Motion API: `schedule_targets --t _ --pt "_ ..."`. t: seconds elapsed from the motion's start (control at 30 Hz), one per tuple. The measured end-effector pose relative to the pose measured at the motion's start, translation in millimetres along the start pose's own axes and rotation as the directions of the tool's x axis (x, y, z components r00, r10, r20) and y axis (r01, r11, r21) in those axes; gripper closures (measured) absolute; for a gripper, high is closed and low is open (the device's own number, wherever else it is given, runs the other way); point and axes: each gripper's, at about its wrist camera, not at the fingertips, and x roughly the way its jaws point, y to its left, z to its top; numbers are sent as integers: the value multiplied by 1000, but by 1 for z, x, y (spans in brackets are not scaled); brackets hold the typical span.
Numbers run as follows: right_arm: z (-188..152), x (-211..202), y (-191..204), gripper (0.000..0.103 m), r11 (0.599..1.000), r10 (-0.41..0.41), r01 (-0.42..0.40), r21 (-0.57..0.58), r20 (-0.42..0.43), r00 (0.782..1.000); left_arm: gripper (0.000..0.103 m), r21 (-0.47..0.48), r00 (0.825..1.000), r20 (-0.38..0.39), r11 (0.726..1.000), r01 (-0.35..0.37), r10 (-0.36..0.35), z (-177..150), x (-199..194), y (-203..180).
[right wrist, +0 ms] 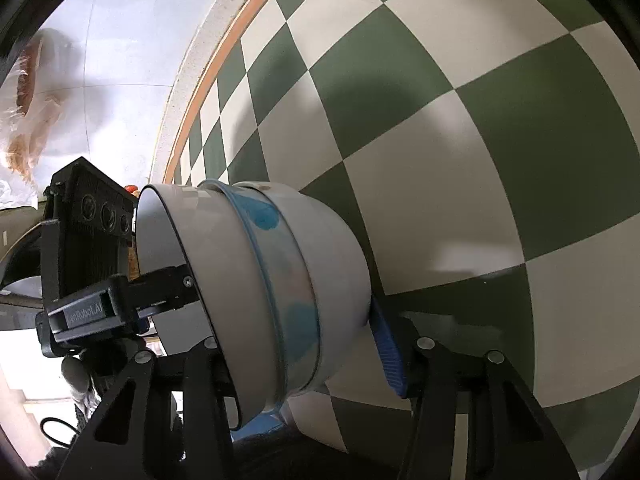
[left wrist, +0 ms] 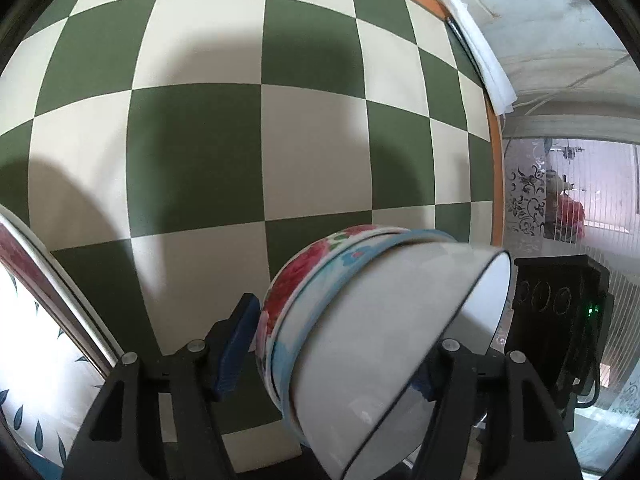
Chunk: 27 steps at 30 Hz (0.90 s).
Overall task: Organize plates and bowls
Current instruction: 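Carry the bowl stack with both grippers over the blue-striped plate stack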
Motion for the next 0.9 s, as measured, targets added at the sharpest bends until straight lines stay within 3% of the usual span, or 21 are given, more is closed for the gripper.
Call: schedule_targets --t 0.2,0.53,0.9 --pt "-2 0 6 52 999 -5 5 -37 3 1000 40 13 999 40 999 -30 29 -3 -7 -1" --pt "11 -4 34 52 994 -17 16 -112 -8 1000 40 -12 995 95 1000 -21 22 -8 -31 -3" --pt "9 13 103 52 980 -20 17 -200 -10 1000 40 -15 985 170 1000 -20 22 -22 -90 15"
